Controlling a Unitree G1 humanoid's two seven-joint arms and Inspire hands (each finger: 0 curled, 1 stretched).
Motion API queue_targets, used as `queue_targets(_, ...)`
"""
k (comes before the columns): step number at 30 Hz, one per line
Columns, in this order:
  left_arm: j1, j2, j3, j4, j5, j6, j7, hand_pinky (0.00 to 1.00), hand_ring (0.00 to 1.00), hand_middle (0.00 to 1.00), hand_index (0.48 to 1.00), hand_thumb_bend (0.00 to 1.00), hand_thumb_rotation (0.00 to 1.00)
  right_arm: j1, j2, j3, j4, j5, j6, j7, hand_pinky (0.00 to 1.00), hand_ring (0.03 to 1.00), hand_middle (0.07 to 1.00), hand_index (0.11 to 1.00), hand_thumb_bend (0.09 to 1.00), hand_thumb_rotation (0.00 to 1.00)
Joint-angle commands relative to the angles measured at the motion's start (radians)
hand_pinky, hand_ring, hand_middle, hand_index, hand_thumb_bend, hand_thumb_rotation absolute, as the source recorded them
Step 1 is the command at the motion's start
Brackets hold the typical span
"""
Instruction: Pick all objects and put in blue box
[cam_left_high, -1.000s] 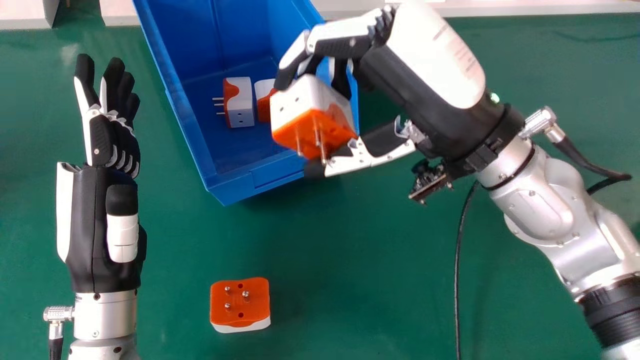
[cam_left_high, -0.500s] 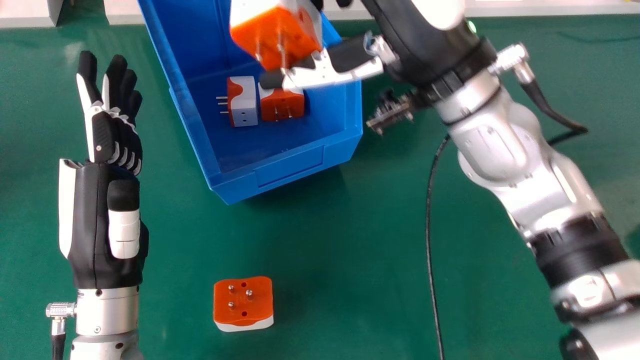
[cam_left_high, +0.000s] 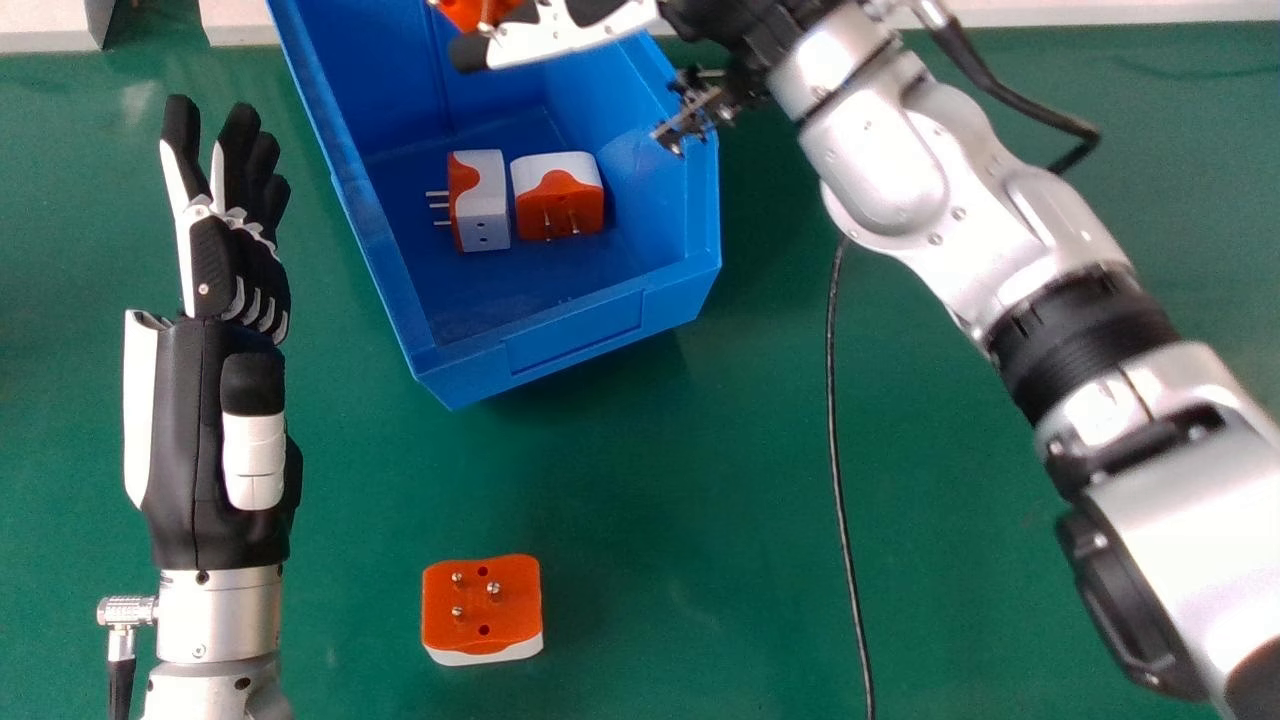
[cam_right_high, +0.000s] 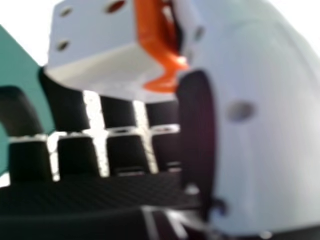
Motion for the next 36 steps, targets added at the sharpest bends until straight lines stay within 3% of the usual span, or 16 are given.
queue_targets(1,-0.012,0.009,0.005,0.0,0.0,-0.021,-0.001,1.0,1.0,1.0,1.0,0.99,0.99,-0.086,0.012,0.011,0.039,-0.007,0.028,-0.059,0.24,0.341,0.474,0.537,0.511,0.0)
queue_targets(5,-0.02,0.008,0.007,0.01,0.004,-0.024,0.0,1.0,1.0,1.0,1.0,0.99,0.99,-0.138,0.028,0.041,0.119,-0.025,0.071,-0.104,0.23,0.348,0.479,0.527,0.513,0.0)
queue_targets(11,-0.022,0.006,0.007,0.006,0.016,-0.023,0.009,1.0,1.0,1.0,1.0,0.98,0.99,-0.202,0.062,0.081,0.207,-0.042,0.156,-0.123,0.15,0.245,0.473,0.498,0.525,0.0)
queue_targets(14,-0.023,0.008,0.007,0.004,0.014,-0.022,0.008,1.0,1.0,1.0,1.0,0.98,0.99,-0.227,0.078,0.093,0.238,-0.038,0.2,-0.102,0.14,0.229,0.472,0.493,0.527,0.0)
queue_targets(26,-0.032,0.01,0.007,0.02,0.014,-0.027,0.004,1.0,1.0,1.0,1.0,0.98,0.99,-0.278,0.141,0.145,0.305,-0.045,0.334,-0.041,0.27,0.34,0.462,0.51,0.524,0.0)
queue_targets(30,-0.029,0.008,0.005,0.007,0.017,-0.022,0.007,1.0,1.0,1.0,1.0,0.98,0.99,-0.273,0.176,0.194,0.32,-0.076,0.375,-0.026,0.29,0.363,0.467,0.513,0.522,0.0)
queue_targets(36,-0.029,0.006,0.006,0.011,0.024,-0.025,0.01,1.0,1.0,1.0,1.0,0.98,0.99,-0.274,0.212,0.268,0.335,-0.136,0.424,-0.006,0.3,0.368,0.471,0.522,0.519,0.0)
